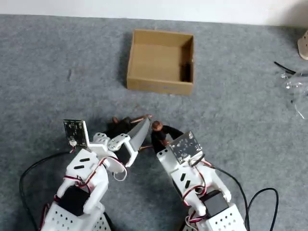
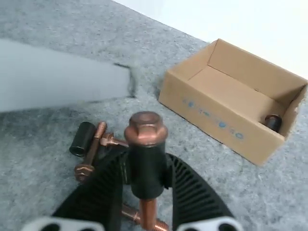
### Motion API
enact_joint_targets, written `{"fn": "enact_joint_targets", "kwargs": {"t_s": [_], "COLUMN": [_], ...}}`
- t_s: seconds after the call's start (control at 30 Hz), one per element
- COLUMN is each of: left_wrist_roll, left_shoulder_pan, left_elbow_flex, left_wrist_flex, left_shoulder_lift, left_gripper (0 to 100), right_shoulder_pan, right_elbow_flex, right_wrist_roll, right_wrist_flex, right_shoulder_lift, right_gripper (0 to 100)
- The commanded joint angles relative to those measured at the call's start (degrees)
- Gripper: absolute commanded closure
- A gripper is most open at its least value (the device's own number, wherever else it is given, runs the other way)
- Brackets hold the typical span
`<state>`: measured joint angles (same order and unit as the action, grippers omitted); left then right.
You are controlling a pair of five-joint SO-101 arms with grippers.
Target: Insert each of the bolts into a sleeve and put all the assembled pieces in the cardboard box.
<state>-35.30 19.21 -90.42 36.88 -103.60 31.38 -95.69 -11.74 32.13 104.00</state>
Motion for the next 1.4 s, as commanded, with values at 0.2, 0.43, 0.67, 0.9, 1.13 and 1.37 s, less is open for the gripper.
{"fn": "enact_joint_targets", "kwargs": {"t_s": [0.2,0.43,0.67,0.9,1.13,1.37], "left_wrist_roll": [6.86,21.45,35.69,36.75,36.75,36.66], "left_shoulder_pan": [-12.09,-12.44,-12.0,-12.09,-12.35,-14.81], "left_elbow_flex": [2.68,0.92,-0.22,-6.73,-6.73,-6.73], "left_wrist_flex": [-0.09,0.0,0.18,-12.48,-12.84,-12.92], "left_shoulder_lift": [-0.57,-0.57,-0.57,-0.57,-0.48,-0.48], "left_gripper": [80,80,93,97,97,97], "right_shoulder_pan": [-1.98,-2.07,-4.44,-7.16,-9.54,-9.36], "right_elbow_flex": [-5.23,-5.49,-5.49,-5.67,-5.67,-5.49], "right_wrist_roll": [-0.09,-0.18,-0.09,0.0,-0.35,-0.44], "right_wrist_flex": [-4.35,-4.44,-4.7,-8.48,-8.31,-8.48], "right_shoulder_lift": [1.36,1.36,1.36,0.84,0.84,0.92], "right_gripper": [99.4,99.4,99.4,99.4,99.4,99.4]}}
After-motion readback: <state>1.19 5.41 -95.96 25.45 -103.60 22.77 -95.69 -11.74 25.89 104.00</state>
